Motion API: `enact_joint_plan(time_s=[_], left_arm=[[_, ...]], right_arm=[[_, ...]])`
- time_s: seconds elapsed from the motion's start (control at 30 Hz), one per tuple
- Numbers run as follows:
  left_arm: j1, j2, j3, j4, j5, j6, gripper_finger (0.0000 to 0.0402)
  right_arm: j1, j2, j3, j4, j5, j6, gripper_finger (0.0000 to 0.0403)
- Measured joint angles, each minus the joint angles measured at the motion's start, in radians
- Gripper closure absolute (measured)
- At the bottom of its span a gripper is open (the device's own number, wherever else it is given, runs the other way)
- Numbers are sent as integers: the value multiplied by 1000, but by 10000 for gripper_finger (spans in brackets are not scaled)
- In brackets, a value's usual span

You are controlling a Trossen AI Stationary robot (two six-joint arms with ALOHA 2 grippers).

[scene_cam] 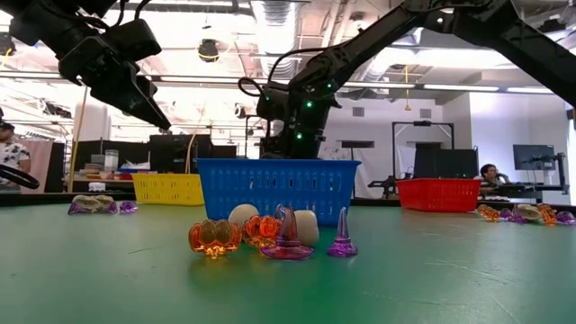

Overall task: Sort Halloween decoration
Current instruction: Put the white skull toy into the blue bin

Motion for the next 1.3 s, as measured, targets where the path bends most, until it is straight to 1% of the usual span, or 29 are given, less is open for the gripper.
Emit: enact_joint_plan(time_s=[0.1,0.23,0.43,0.6,0.7,0.77,0.8,1.13,1.17,1.23,1.3], left_arm=[[0,0,0,0,0,-4,200],[0,0,0,-2,0,-4,200],[0,0,0,-20,0,-7,200],[0,0,0,-20,0,-7,200],[0,0,0,-20,0,-7,200],[0,0,0,-19,2,-7,200],[0,0,0,-19,2,-7,200],[0,0,0,-19,3,-18,200],[0,0,0,-18,3,-18,200],[0,0,0,-18,3,-18,200],[0,0,0,-18,3,-17,200]], right_arm=[[0,0,0,-1,-6,-1,211],[3,0,0,-3,-7,-5,262],[25,-3,0,-4,-17,-48,332],[57,-28,-1,-5,-30,-59,374],[73,-52,-1,1,-27,-49,384],[80,-64,-1,18,-6,-43,377],[81,-65,-1,36,13,-35,367],[16,-60,-13,108,22,-2,198],[11,-60,-13,116,16,-2,185],[1,-60,-13,141,-27,-3,167],[1,-52,-17,171,-55,-4,158]])
